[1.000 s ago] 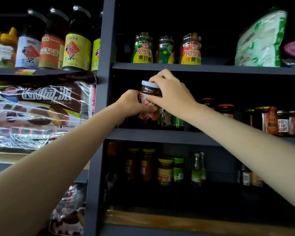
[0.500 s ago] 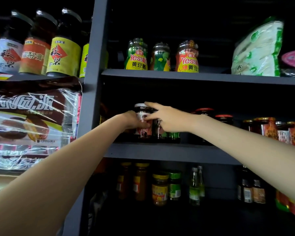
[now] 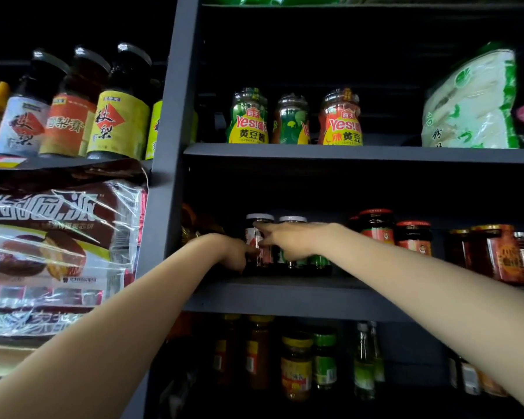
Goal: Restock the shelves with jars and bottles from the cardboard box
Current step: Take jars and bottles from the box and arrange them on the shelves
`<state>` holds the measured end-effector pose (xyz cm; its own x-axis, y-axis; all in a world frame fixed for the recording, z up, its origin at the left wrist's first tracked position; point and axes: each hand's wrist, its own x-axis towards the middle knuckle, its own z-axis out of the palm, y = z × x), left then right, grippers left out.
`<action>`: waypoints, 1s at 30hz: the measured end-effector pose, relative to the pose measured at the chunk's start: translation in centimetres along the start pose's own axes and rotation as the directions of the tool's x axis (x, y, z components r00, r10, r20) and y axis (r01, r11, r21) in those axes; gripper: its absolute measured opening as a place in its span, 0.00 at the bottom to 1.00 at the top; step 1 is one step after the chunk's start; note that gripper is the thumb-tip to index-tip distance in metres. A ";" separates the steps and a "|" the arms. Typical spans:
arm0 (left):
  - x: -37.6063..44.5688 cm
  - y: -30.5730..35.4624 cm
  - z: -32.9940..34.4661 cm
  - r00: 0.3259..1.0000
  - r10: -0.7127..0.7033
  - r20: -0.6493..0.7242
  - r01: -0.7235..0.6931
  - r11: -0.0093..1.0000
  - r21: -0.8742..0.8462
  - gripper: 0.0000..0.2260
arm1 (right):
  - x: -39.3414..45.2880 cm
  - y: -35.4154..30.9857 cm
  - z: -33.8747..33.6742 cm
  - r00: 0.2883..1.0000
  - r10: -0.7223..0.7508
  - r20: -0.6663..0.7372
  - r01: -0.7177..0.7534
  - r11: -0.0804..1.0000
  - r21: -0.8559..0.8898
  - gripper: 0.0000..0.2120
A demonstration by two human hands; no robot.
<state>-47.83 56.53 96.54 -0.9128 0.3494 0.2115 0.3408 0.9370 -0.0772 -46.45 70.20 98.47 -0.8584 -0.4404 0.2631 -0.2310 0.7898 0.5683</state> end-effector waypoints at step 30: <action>1.4 0.2 0.9 1.000 0.019 0.010 -0.020 0.992 0.128 0.29 | -2.7 4.4 2.1 0.973 0.212 -0.086 -0.181 0.942 0.281 0.30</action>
<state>-49.22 57.25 95.90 -0.9084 0.3671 0.1998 0.3275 0.9222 -0.2056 -46.12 75.78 98.66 -0.8450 -0.2977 0.4442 -0.1915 0.9440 0.2686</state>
